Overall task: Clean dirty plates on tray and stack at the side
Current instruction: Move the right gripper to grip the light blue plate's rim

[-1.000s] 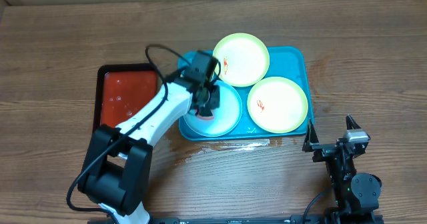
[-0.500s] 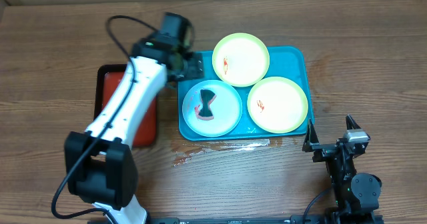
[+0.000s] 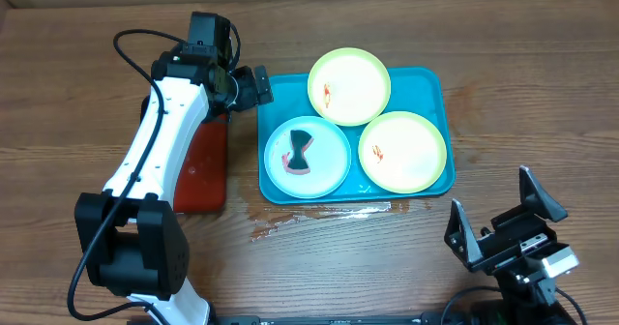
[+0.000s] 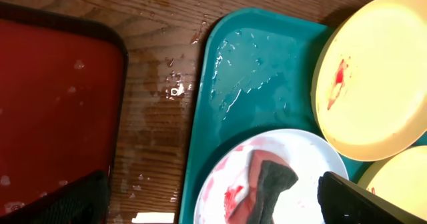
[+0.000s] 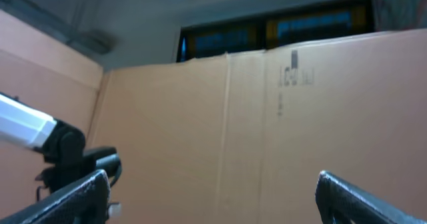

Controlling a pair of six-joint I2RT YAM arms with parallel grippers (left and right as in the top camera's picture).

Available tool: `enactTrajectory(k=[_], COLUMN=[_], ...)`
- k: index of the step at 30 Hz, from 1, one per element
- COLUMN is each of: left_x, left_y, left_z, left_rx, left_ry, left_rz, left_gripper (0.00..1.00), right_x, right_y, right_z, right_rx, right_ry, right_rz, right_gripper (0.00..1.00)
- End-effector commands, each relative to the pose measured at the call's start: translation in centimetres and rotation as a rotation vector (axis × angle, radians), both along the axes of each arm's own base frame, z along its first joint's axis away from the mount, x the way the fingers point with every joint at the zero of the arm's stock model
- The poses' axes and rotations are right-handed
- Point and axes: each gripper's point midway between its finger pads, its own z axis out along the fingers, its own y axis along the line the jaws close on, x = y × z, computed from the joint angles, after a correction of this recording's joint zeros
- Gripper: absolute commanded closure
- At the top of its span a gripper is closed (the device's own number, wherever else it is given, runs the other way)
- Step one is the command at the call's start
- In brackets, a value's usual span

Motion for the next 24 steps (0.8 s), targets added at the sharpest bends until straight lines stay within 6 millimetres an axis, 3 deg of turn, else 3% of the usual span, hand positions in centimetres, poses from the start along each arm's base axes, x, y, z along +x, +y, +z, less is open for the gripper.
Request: enactTrajectory(k=[1,5,6,11,16,18,20,24], left_x=[0.4,0.3,0.3,0.3,0.3,0.2,0.2,0.2], left_y=[-0.5,-0.4,-0.5,-0.5,-0.5,-0.5,-0.5,-0.4], left_z=[1.0,1.0,1.0,1.0,1.0,1.0,0.9,0.9], left_rx=[-0.016,-0.015,-0.015,-0.015,-0.015,-0.015,-0.015,-0.015], left_ry=[-0.026,-0.020,-0.020,-0.020,-0.020,-0.018,-0.016,-0.016], left_rz=[-0.010,-0.010,-0.010,-0.010,-0.010,-0.010,-0.010,-0.010], left_gripper=[0.00,0.00,0.00,0.00,0.00,0.00,0.00,0.00], right_x=[-0.8,2.6,3.2,9.9,13.8,15.7,18.2,22.5], right_y=[0.6,0.9,1.0,1.8,7.4,9.3,10.5,11.8], right_z=[3.8,5.4,5.5,4.4,2.8,2.0,-0.4,-9.4], right_rx=[-0.068,-0.210,-0.225,-0.297,-0.189,-0.172,-0.123,-0.153], right_ry=[0.018,0.286,0.335,0.856,1.188,1.215,1.294,1.519], right_rz=[0.000,-0.050,-0.050,0.024,0.472,0.618,0.655,0.426], right_gripper=[0.00,0.00,0.00,0.00,0.00,0.00,0.19,0.28])
